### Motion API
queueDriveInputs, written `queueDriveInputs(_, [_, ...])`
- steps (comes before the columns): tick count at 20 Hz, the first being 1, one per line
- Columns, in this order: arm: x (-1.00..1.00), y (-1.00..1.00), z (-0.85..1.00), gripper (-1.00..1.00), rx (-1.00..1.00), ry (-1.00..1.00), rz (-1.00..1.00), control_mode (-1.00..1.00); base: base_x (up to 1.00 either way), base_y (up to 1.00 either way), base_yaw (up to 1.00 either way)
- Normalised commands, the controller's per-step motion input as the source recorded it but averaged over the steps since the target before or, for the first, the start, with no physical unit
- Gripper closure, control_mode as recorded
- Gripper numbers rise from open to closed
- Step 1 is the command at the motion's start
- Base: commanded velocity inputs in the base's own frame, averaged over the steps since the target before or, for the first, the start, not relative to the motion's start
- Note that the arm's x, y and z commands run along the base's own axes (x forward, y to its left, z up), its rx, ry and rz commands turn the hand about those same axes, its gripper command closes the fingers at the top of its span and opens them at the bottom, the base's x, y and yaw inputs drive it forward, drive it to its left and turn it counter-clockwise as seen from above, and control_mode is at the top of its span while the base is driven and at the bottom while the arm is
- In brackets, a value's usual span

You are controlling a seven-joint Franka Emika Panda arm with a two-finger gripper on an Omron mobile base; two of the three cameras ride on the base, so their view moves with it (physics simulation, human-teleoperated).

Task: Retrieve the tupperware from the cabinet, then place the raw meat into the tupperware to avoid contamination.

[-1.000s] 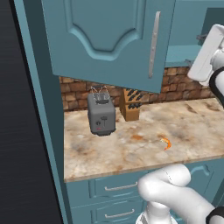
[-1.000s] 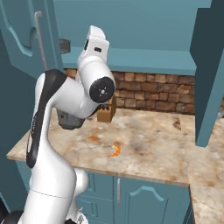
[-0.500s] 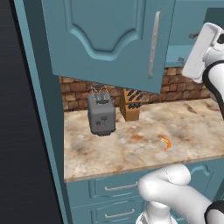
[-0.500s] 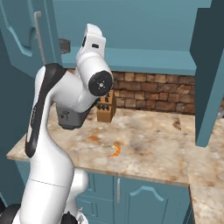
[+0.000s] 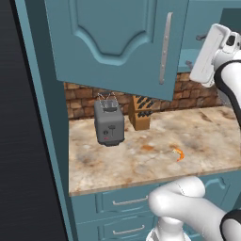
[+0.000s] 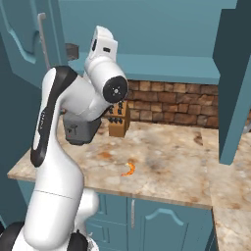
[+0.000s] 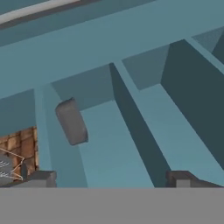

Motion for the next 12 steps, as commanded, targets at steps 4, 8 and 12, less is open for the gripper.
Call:
queueDriveInputs(4, [0.04, 0.04, 0.0, -1.0, 0.0, 0.0, 0.12, -1.0, 0.0, 0.0, 0.0])
queueDriveInputs(8, [0.03, 0.12, 0.0, -1.0, 0.0, 0.0, 0.12, -1.0, 0.0, 0.0, 0.0])
queueDriveInputs(12, [0.02, 0.19, -0.01, -1.0, 0.0, 0.0, 0.12, -1.0, 0.0, 0.0, 0.0])
